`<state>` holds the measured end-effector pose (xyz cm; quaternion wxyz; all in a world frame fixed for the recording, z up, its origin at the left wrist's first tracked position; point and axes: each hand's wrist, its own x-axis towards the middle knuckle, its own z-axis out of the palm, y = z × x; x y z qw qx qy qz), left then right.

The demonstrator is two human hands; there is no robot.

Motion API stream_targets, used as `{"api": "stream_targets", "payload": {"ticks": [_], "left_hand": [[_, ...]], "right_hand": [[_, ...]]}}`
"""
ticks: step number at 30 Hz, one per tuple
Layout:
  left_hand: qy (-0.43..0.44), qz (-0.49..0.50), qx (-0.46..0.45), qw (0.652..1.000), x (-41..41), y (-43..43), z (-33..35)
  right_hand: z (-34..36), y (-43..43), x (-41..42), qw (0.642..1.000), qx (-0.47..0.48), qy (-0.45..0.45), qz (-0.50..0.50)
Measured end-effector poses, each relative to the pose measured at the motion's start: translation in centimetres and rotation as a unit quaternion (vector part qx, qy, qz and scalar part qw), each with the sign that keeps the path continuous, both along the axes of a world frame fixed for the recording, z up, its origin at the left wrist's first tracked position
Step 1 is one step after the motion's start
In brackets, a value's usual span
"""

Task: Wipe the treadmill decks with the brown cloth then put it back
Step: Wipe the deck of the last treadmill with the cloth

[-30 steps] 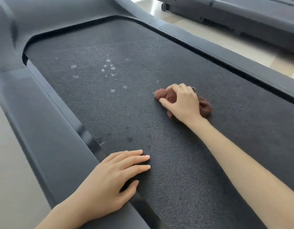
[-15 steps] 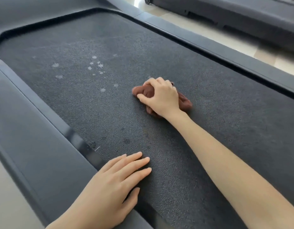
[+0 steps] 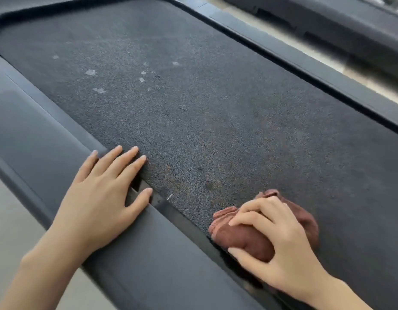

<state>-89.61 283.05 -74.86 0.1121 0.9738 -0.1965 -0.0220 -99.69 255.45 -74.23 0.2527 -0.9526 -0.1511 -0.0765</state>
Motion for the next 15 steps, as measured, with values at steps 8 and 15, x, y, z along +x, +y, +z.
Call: {"api": "stream_targets", "payload": {"ticks": [8, 15], "left_hand": [[-0.009, -0.007, 0.005, 1.000, -0.1, 0.4, -0.1], [-0.026, -0.008, 0.003, 1.000, -0.3, 0.3, -0.4]], "right_hand": [[1.0, 7.4, 11.0, 0.997, -0.023, 0.004, 0.076], [0.7, 4.1, 5.1, 0.994, 0.016, 0.045, 0.098]]}}
